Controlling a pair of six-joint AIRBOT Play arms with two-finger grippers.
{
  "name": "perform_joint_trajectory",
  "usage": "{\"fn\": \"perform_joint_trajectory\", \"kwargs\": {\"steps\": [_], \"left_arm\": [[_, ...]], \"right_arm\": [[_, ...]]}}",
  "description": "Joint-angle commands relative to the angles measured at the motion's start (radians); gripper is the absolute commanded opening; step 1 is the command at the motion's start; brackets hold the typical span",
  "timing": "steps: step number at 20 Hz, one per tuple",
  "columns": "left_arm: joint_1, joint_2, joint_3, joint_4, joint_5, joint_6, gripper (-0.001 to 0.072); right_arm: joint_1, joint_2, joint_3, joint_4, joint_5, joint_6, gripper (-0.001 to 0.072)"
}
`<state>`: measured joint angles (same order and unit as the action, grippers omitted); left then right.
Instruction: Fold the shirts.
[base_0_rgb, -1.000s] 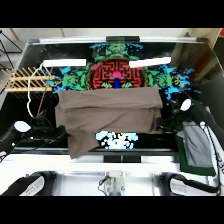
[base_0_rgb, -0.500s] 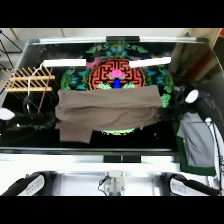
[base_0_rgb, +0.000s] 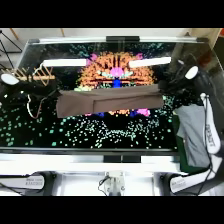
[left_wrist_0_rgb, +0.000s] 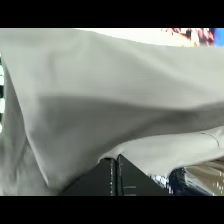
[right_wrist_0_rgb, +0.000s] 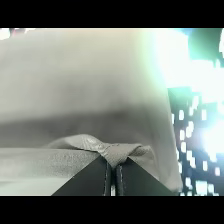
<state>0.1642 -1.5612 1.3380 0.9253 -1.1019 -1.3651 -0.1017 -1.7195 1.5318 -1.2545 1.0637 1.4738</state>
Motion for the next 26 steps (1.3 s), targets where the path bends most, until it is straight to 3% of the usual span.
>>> {"fn": "perform_joint_trajectory", "kwargs": {"steps": [1, 2, 3, 4, 5, 6, 11, 12, 14, 16, 18, 19, 21, 24, 26], "left_arm": [[-0.009, -0.152, 0.094, 0.000, 0.013, -0.035, 0.0031], [-0.011, -0.172, 0.094, -0.008, 0.021, -0.036, 0.0032], [-0.011, -0.190, 0.094, -0.037, 0.019, -0.035, 0.0054], [-0.011, -0.198, 0.094, -0.060, 0.015, -0.035, 0.0232], [-0.010, -0.196, 0.095, -0.070, 0.015, -0.035, 0.0526], [-0.008, -0.190, 0.097, -0.072, 0.014, -0.034, 0.0586], [0.004, -0.187, 0.191, -0.074, -0.103, -0.023, 0.0578], [0.001, -0.187, 0.208, -0.074, -0.131, -0.023, 0.0512], [-0.009, -0.187, 0.238, -0.081, -0.188, -0.022, 0.0501], [-0.023, -0.187, 0.257, -0.153, -0.231, 0.041, 0.0502], [-0.042, -0.186, 0.273, -0.239, -0.237, 0.081, 0.0502], [-0.054, -0.186, 0.280, -0.280, -0.235, 0.097, 0.0502], [-0.078, -0.186, 0.283, -0.354, -0.225, 0.106, 0.0500], [-0.142, -0.191, 0.281, -0.380, -0.188, 0.106, 0.0181], [-0.220, -0.194, 0.252, -0.380, -0.142, 0.109, 0.0034]], "right_arm": [[0.000, -0.130, 0.090, 0.024, -0.016, 0.019, 0.0077], [0.000, -0.151, 0.090, 0.023, -0.010, 0.019, 0.0090], [-0.001, -0.163, 0.090, 0.018, -0.003, 0.018, 0.0219], [-0.001, -0.166, 0.090, 0.014, 0.010, 0.013, 0.0530], [-0.005, -0.163, 0.090, 0.011, 0.023, -0.015, 0.0666], [-0.009, -0.157, 0.092, -0.004, 0.036, -0.019, 0.0665], [-0.033, -0.169, 0.095, -0.011, 0.055, 0.007, 0.0666], [-0.032, -0.183, 0.095, 0.002, 0.060, 0.009, 0.0665], [-0.026, -0.209, 0.095, 0.045, 0.071, 0.008, 0.0665], [-0.015, -0.228, 0.095, 0.084, 0.090, 0.006, 0.0656], [0.000, -0.229, 0.095, 0.104, 0.110, -0.021, 0.0298], [0.006, -0.225, 0.096, 0.127, 0.126, -0.050, 0.0175], [0.007, -0.212, 0.118, 0.156, 0.179, -0.085, 0.0077], [0.007, -0.106, 0.131, 0.199, 0.232, -0.098, 0.0076], [0.007, 0.011, 0.131, 0.214, 0.259, -0.094, 0.0076]]}}
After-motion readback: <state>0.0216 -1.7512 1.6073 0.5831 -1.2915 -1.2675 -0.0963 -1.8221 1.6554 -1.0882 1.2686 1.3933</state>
